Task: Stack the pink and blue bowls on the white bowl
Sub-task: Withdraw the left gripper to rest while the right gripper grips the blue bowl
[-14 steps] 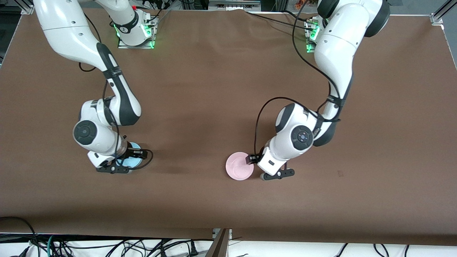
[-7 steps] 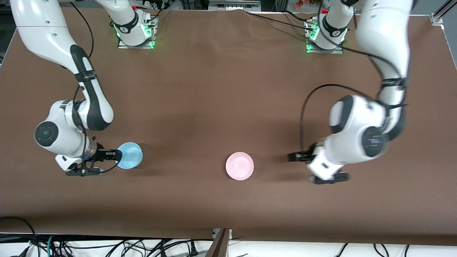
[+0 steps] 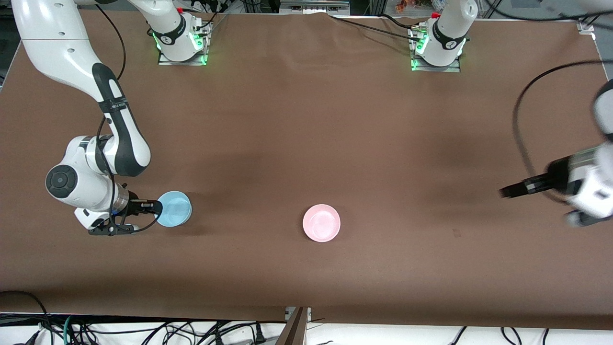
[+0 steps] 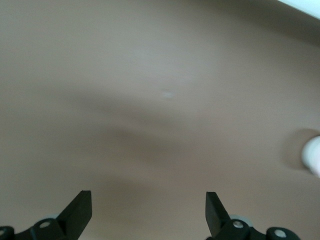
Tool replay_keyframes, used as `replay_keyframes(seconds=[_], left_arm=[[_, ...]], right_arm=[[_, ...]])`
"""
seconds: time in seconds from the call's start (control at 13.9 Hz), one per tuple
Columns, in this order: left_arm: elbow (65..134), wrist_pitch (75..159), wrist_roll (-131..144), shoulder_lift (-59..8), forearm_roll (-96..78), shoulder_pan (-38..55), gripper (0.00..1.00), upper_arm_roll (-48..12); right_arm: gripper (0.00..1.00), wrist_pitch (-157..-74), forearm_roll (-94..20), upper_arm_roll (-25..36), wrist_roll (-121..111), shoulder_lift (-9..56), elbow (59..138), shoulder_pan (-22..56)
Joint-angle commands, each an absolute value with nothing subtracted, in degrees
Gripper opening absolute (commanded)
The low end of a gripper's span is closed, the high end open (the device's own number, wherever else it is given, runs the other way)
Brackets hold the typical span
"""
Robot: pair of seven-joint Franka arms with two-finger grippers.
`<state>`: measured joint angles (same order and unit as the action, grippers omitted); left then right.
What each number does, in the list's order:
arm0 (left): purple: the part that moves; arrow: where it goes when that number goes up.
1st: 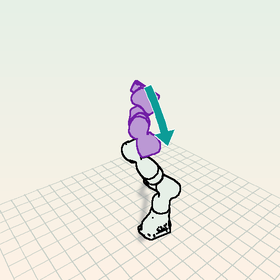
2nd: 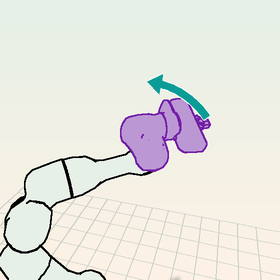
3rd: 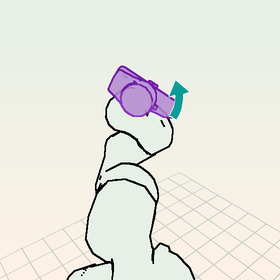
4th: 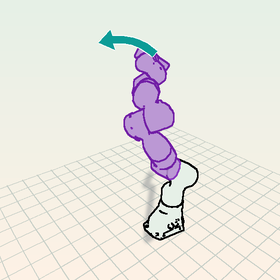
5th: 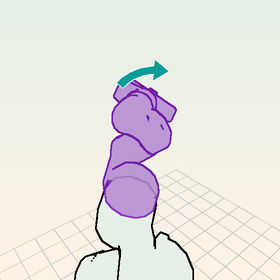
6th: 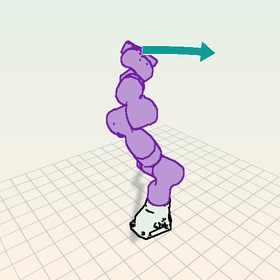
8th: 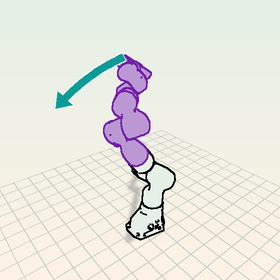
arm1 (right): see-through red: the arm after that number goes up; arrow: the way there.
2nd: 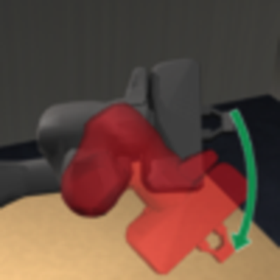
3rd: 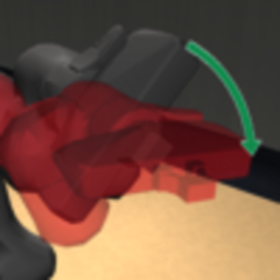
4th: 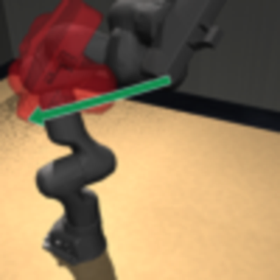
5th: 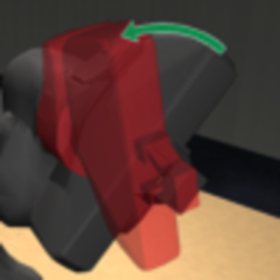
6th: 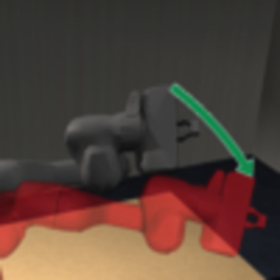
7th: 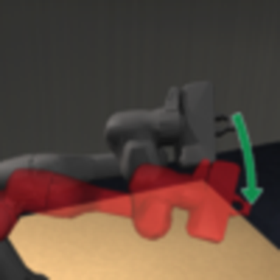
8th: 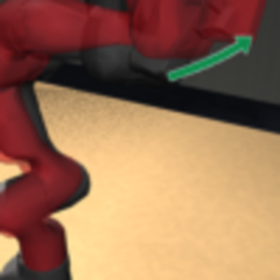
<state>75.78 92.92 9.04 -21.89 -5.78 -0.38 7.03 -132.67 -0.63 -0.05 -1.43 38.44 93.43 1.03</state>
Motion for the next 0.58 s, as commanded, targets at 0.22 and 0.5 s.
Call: replay_keyframes(seconds=[0.22, 0.5], left_arm=[[78.75, 85.0, 0.18, -14.33, 0.09, -1.32, 1.0, 7.38], [80.95, 83.85, 1.31, -13.8, -7.12, -0.27, 1.0, 6.86]], right_arm=[[0.66, -135.52, -1.58, -0.44, -2.29, 39.46, 93.87, 0.79], [0.48, -135.53, -1.58, -0.44, -1.67, 39.46, 93.87, 0.97]])
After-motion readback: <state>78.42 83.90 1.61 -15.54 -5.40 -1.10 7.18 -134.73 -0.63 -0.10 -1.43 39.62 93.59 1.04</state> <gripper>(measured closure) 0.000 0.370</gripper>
